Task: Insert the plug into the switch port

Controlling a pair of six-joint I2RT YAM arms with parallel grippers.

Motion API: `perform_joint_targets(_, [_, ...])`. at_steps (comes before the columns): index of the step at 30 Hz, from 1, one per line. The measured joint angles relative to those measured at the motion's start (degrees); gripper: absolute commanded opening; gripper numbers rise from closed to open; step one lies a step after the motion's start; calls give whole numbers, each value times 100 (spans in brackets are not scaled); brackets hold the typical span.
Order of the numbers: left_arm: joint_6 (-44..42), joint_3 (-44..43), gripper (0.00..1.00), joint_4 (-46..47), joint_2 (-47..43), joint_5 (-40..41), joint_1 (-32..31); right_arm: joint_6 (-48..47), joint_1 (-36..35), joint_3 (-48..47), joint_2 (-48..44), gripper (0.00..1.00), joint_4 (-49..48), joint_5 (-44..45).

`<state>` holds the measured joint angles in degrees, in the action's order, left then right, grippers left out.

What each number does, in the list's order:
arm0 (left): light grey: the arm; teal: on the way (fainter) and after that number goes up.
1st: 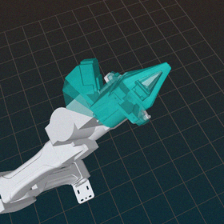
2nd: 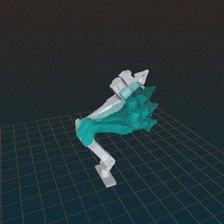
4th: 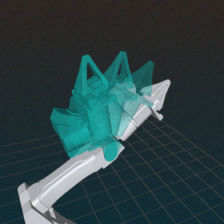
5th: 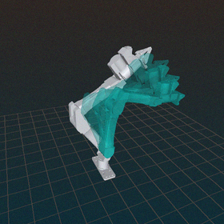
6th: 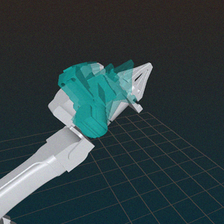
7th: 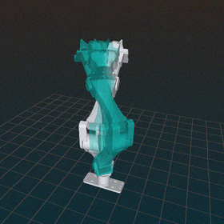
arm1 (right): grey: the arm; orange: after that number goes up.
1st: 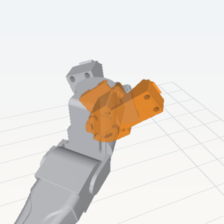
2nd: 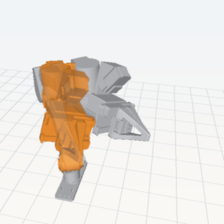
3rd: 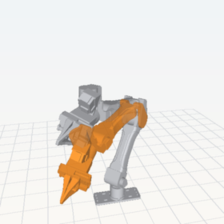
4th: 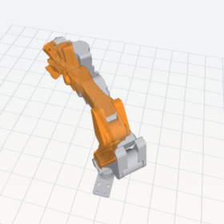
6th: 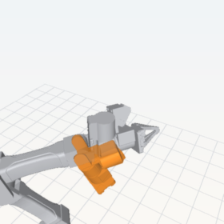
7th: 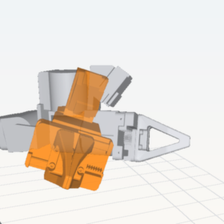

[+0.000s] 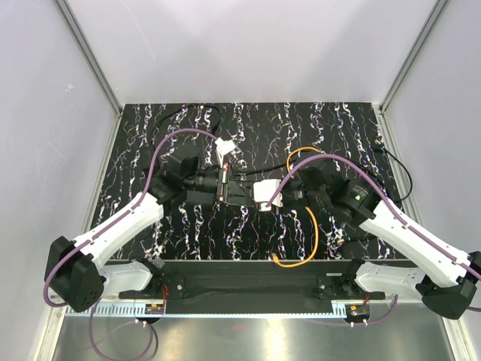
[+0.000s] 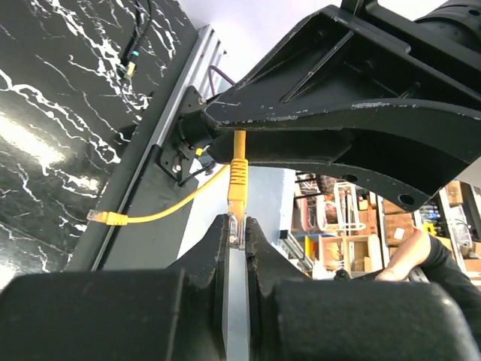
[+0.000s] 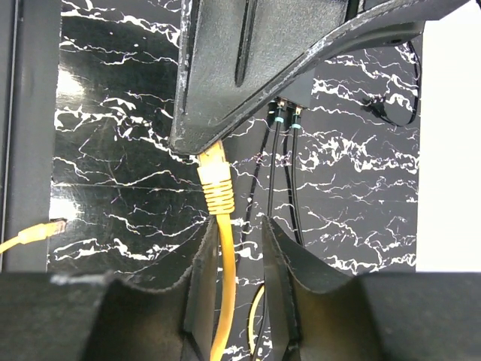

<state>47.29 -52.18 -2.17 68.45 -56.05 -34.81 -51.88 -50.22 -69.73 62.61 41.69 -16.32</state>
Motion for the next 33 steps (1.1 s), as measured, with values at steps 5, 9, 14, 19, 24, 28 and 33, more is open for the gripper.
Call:
perform_joint_targets(5, [236,28,0,262,87,-87,7,-83,-7,0,-9,31,-22,35])
perform_joint_targets(9, [382,33,0,411,120,-120,39,-140,-37,0,-9,12,-9,35])
perform_joint_targets(14, [529,157,0,625,122,-192,118,-175,-57,7,-9,0,-4,39])
perform_joint_targets(19, [446,197,44,634,120,-245,240,-17,-76,63,4,0,-118,61])
perform_joint_targets(24, [-297,98,61,-232,120,-140,1193,719,-79,111,332,0,-315,299])
perform_joint_targets(28, [-1051,44,66,-960,125,92,2361,1447,-79,118,1180,0,-503,455])
perform_joint_targets(33, [-2074,-107,67,-1856,470,584,3429,2234,-52,114,2557,0,-870,516])
